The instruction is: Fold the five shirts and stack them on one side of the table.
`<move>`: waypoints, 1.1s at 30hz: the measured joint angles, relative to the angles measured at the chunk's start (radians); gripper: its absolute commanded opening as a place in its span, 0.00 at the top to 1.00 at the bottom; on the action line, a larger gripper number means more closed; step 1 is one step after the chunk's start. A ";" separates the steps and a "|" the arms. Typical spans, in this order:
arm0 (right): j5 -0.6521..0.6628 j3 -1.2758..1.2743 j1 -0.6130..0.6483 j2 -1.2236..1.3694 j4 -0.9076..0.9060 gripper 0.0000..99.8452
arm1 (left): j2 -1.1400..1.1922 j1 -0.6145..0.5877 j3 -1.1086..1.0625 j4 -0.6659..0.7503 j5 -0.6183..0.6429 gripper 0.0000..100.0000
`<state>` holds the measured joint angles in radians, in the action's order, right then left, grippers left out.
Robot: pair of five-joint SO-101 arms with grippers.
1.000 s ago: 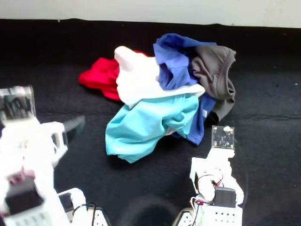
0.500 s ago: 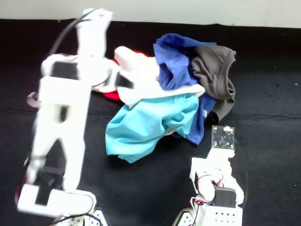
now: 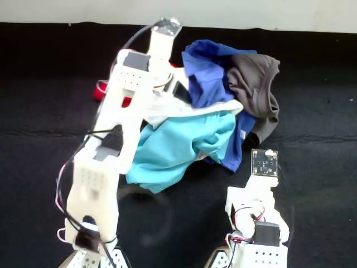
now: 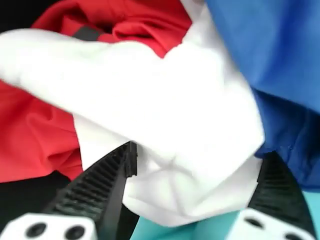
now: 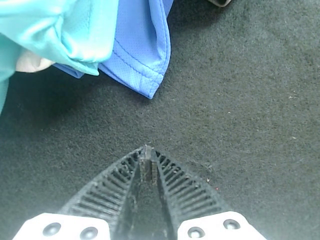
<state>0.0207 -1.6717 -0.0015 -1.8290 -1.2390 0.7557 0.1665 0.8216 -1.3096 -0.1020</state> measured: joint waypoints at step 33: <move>0.000 0.000 0.000 0.000 0.000 0.99 | -0.051 -1.183 0.790 -0.423 -0.133 0.99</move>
<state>0.0207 -1.6717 -0.0015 -1.8290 -1.2390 0.7050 -1.0165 1.6118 -1.7331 -0.2355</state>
